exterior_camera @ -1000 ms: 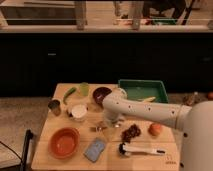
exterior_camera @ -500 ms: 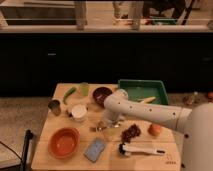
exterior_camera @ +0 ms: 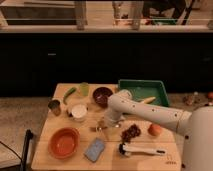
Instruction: Place fork in red bowl
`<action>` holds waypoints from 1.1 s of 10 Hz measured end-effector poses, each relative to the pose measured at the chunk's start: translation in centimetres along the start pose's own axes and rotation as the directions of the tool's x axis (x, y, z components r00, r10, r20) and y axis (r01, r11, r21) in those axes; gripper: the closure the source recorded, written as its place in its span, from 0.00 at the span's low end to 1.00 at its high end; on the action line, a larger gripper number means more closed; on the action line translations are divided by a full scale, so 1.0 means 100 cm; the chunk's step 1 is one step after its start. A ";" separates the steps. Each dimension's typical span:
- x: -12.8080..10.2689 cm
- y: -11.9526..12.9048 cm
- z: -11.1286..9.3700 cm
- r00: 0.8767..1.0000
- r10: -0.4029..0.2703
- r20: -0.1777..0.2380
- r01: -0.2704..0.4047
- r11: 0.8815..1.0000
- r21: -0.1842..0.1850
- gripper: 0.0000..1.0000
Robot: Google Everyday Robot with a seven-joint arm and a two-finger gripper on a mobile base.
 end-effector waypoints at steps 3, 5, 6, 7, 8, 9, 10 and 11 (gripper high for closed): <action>0.004 0.001 0.002 1.000 0.007 0.024 -0.007 1.000 -0.009 0.43; 0.006 0.000 0.000 1.000 0.005 0.021 -0.005 1.000 -0.006 0.64; 0.006 0.000 -0.002 1.000 0.005 0.022 -0.005 1.000 -0.005 0.72; 0.007 0.002 -0.004 1.000 0.005 0.020 -0.005 1.000 -0.011 0.82; 0.008 0.003 -0.006 1.000 0.006 0.017 -0.006 1.000 -0.014 0.93; 0.010 0.003 -0.008 1.000 0.008 0.017 -0.008 1.000 -0.012 0.99; 0.010 0.003 -0.009 1.000 0.009 0.018 -0.009 1.000 -0.011 1.00; 0.010 0.003 -0.009 1.000 0.010 0.018 -0.009 1.000 -0.011 1.00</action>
